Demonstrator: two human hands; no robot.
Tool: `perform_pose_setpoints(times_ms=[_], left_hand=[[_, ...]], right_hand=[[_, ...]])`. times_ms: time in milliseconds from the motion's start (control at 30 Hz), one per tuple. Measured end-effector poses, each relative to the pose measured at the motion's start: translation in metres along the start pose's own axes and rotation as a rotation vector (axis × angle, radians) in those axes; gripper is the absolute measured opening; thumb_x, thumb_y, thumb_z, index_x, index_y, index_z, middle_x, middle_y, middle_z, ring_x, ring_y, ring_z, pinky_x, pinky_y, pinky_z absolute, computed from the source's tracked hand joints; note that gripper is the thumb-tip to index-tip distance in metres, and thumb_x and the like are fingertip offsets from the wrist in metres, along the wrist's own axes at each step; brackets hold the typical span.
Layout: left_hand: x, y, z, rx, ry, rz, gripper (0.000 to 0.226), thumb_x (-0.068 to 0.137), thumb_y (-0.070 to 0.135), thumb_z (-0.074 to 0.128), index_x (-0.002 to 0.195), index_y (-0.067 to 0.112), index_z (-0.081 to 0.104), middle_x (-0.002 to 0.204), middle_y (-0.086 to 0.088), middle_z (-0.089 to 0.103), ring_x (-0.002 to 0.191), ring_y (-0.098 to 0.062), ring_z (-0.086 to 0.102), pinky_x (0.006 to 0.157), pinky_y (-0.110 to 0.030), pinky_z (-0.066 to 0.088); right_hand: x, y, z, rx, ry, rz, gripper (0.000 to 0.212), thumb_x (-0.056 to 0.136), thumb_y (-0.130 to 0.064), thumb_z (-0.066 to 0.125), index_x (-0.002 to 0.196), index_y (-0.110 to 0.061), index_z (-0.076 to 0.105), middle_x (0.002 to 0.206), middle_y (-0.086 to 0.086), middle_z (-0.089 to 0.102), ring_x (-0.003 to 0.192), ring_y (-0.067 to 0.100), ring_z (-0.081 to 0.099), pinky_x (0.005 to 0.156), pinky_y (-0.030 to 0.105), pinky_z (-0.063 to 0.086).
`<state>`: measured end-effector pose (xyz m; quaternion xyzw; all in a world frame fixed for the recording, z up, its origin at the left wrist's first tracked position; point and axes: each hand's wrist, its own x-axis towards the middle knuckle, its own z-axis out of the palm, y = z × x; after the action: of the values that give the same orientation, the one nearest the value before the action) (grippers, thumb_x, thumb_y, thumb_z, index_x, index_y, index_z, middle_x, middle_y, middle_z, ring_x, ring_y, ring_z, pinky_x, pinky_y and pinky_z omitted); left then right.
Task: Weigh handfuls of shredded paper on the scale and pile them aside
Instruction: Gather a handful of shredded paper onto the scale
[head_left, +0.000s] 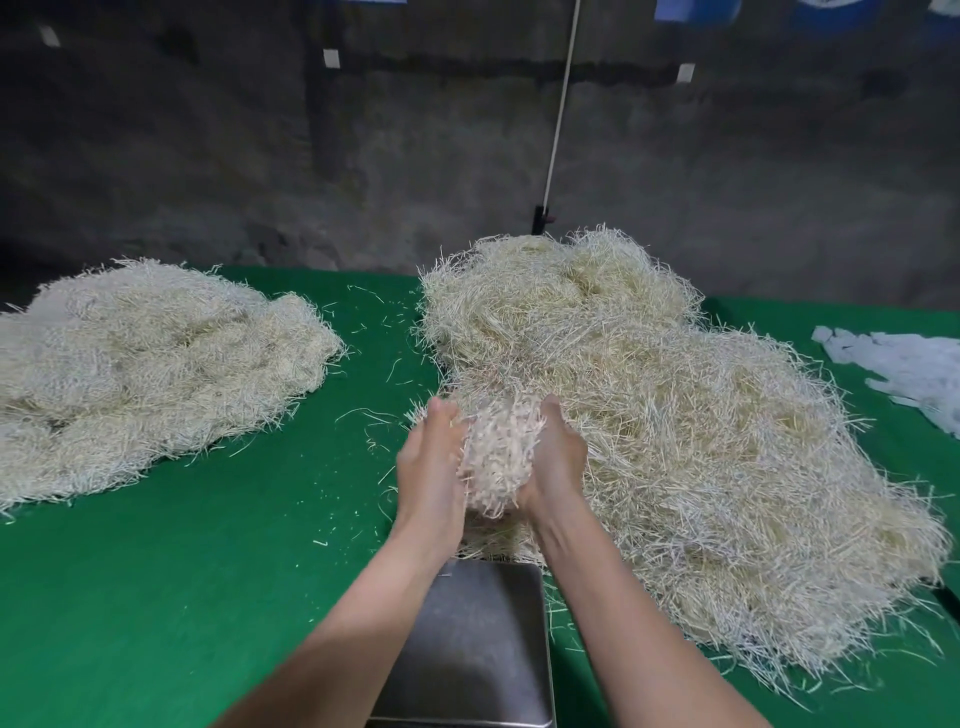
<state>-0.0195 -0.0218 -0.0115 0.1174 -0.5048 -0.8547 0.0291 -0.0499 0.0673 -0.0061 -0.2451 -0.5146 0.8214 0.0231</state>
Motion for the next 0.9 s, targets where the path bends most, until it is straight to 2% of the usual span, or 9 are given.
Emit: perform_pose_setpoints(times_ms=[100, 200, 300, 367, 433, 500, 600, 733, 900], left_hand=[[0.004, -0.005, -0.019, -0.052, 0.215, -0.002, 0.036, 0.090, 0.036, 0.059, 0.114, 0.009, 0.062, 0.099, -0.003, 0.068, 0.080, -0.007, 0.066, 0.069, -0.021, 0.051], [-0.004, -0.008, -0.012, 0.003, -0.019, -0.166, 0.064, 0.082, 0.068, 0.044, 0.131, 0.026, 0.052, 0.118, 0.006, 0.063, 0.112, -0.016, 0.055, 0.101, -0.048, 0.040], [-0.010, -0.002, 0.009, -0.084, -0.184, -0.259, 0.083, 0.069, 0.077, 0.045, 0.133, 0.025, 0.050, 0.128, -0.005, 0.062, 0.117, -0.027, 0.058, 0.104, -0.056, 0.037], [0.003, 0.008, 0.011, -0.020, 0.008, -0.174, 0.070, 0.081, 0.060, 0.056, 0.133, 0.015, 0.047, 0.119, -0.014, 0.064, 0.104, -0.029, 0.065, 0.092, -0.047, 0.050], [0.018, 0.014, 0.010, 0.097, 0.165, -0.040, 0.045, 0.089, 0.042, 0.060, 0.115, 0.005, 0.057, 0.092, -0.011, 0.067, 0.073, -0.019, 0.067, 0.062, -0.027, 0.054], [0.016, 0.010, 0.012, 0.135, 0.186, -0.030, 0.032, 0.092, 0.037, 0.058, 0.097, 0.005, 0.060, 0.078, -0.008, 0.063, 0.059, -0.017, 0.060, 0.050, -0.023, 0.048], [0.001, -0.006, 0.018, 0.235, 0.131, -0.097, 0.036, 0.094, 0.043, 0.052, 0.096, 0.008, 0.059, 0.077, -0.007, 0.058, 0.065, -0.017, 0.058, 0.060, -0.029, 0.049], [0.015, 0.006, 0.016, 0.141, 0.201, -0.077, 0.035, 0.099, 0.024, 0.051, 0.065, 0.013, 0.051, 0.046, 0.002, 0.045, 0.031, -0.005, 0.041, 0.034, -0.015, 0.031], [-0.006, -0.008, 0.022, 0.199, 0.121, -0.185, 0.034, 0.098, 0.041, 0.046, 0.100, 0.010, 0.057, 0.079, -0.003, 0.058, 0.068, -0.011, 0.064, 0.056, -0.021, 0.051]], right_hand=[[0.009, -0.006, -0.007, 0.164, 0.026, 0.144, 0.064, 0.089, -0.048, 0.056, 0.139, -0.012, 0.040, 0.139, 0.020, 0.044, 0.128, 0.038, 0.043, 0.105, 0.056, 0.035], [0.003, -0.006, 0.000, 0.244, -0.089, 0.132, 0.065, 0.085, -0.049, 0.060, 0.135, -0.009, 0.047, 0.128, 0.023, 0.055, 0.115, 0.038, 0.057, 0.097, 0.054, 0.045], [0.001, 0.012, 0.002, -0.328, -0.005, -0.324, 0.052, 0.093, -0.045, 0.050, 0.130, -0.007, 0.049, 0.128, 0.011, 0.056, 0.117, 0.025, 0.055, 0.101, 0.041, 0.044], [-0.012, 0.036, -0.001, -0.659, -0.012, -0.722, 0.030, 0.097, -0.037, 0.039, 0.101, -0.014, 0.056, 0.106, -0.001, 0.056, 0.097, 0.005, 0.051, 0.085, 0.027, 0.042], [-0.024, 0.058, -0.002, -0.771, -0.077, -0.900, 0.023, 0.095, -0.036, 0.031, 0.083, -0.023, 0.047, 0.086, -0.014, 0.046, 0.080, -0.005, 0.044, 0.070, 0.013, 0.035], [-0.019, 0.053, -0.004, -0.777, -0.089, -0.900, 0.024, 0.096, -0.029, 0.036, 0.077, -0.022, 0.048, 0.076, -0.014, 0.047, 0.068, -0.002, 0.045, 0.061, 0.014, 0.037], [0.000, 0.026, -0.011, -0.733, -0.019, -0.791, 0.027, 0.095, 0.000, 0.043, 0.079, -0.009, 0.061, 0.070, -0.004, 0.056, 0.055, 0.016, 0.048, 0.053, 0.037, 0.044], [-0.027, 0.044, 0.004, -0.820, -0.027, -0.989, 0.031, 0.097, -0.024, 0.040, 0.066, -0.023, 0.044, 0.055, -0.015, 0.037, 0.049, -0.002, 0.033, 0.049, 0.021, 0.023], [-0.003, 0.016, -0.015, -0.813, -0.062, -0.748, 0.031, 0.097, -0.007, 0.048, 0.066, -0.015, 0.049, 0.060, -0.005, 0.046, 0.051, 0.011, 0.041, 0.050, 0.027, 0.037]])
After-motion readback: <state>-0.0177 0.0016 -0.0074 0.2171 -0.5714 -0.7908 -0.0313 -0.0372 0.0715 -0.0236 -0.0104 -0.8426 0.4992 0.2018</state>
